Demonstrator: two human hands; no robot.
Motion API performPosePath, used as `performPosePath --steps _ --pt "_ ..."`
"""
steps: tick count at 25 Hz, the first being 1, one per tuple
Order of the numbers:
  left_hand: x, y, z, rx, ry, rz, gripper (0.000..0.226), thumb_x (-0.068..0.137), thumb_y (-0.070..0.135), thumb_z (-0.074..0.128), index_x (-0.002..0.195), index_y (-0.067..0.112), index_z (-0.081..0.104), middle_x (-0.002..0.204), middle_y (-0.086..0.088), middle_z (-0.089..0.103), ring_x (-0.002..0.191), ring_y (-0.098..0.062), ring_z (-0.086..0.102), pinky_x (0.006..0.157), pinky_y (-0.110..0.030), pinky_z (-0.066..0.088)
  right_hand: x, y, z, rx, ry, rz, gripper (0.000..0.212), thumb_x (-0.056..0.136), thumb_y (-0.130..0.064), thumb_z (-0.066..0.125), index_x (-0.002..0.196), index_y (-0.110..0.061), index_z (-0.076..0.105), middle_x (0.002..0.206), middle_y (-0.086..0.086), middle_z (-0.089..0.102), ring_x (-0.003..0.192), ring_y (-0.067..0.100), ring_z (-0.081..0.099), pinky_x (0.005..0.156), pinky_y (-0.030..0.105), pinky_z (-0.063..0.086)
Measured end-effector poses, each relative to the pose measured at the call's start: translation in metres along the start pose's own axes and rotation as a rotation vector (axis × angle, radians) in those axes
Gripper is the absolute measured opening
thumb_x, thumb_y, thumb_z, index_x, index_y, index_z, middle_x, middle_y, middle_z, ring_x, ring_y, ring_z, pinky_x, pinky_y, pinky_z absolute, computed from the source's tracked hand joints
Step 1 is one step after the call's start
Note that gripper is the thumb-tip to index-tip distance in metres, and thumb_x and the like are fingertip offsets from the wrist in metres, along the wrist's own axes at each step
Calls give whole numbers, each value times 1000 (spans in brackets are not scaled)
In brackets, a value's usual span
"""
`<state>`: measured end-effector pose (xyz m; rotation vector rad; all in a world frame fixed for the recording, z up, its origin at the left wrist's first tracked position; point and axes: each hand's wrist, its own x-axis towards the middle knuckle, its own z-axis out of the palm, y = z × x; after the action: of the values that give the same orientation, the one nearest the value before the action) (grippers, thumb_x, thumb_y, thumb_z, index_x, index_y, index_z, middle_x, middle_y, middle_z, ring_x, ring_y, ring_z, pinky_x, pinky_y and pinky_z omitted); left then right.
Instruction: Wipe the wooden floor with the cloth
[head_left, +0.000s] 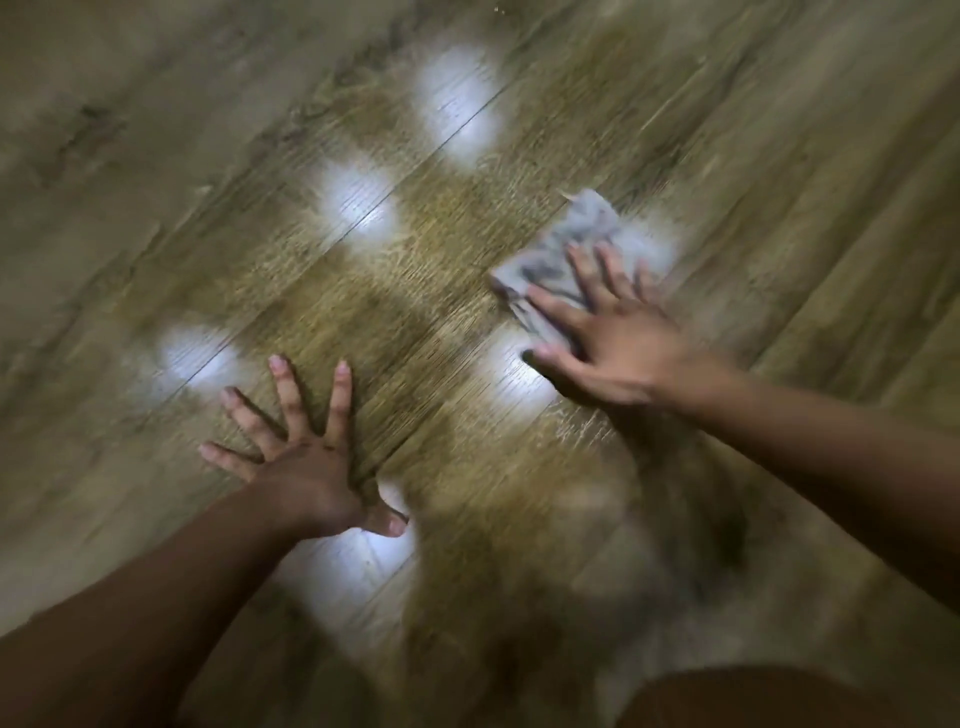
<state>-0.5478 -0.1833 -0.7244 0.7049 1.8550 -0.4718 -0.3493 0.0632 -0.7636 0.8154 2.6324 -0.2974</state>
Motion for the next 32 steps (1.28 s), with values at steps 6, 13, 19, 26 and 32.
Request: performPosePath --steps 6,13,19,26,32 --pt "3 4 4 25 19 -21 164 38 81 80 125 46 -53 115 -6 -75 113 -53 -57 103 -81 -6 170 -97 -53 8 50 -98 65 93 -72 12 153 -48 4 165 7 -15 149 35 -19 116 63 -9" --pt "1 -5 5 -15 79 30 165 32 81 81 131 52 -47 123 -3 -72 125 -52 -52 105 -82 -6 -199 12 80 26 -67 178 63 99 -65 12 155 -37 20 166 3 -8 153 28 -7 113 61 23" --pt "4 -6 6 -15 120 54 166 36 79 83 133 47 -48 125 -11 -71 127 -59 -46 106 -82 3 -143 25 54 0 -165 161 69 86 -78 1 151 -54 -4 157 3 -37 147 31 -29 119 62 1" --pt "9 -8 14 -7 155 44 165 41 72 86 137 45 -45 128 -11 -69 124 -60 -48 107 -82 4 204 -108 -77 33 -35 -75 66 91 -77 15 150 -54 1 163 2 -22 148 35 -24 110 72 -8" --pt "11 -7 11 5 167 55 163 45 73 85 132 43 -50 123 -13 -71 119 -62 -50 103 -85 2 108 -52 -31 82 50 -80 66 90 -76 9 152 -51 2 164 -4 -19 150 22 -20 120 56 -5"
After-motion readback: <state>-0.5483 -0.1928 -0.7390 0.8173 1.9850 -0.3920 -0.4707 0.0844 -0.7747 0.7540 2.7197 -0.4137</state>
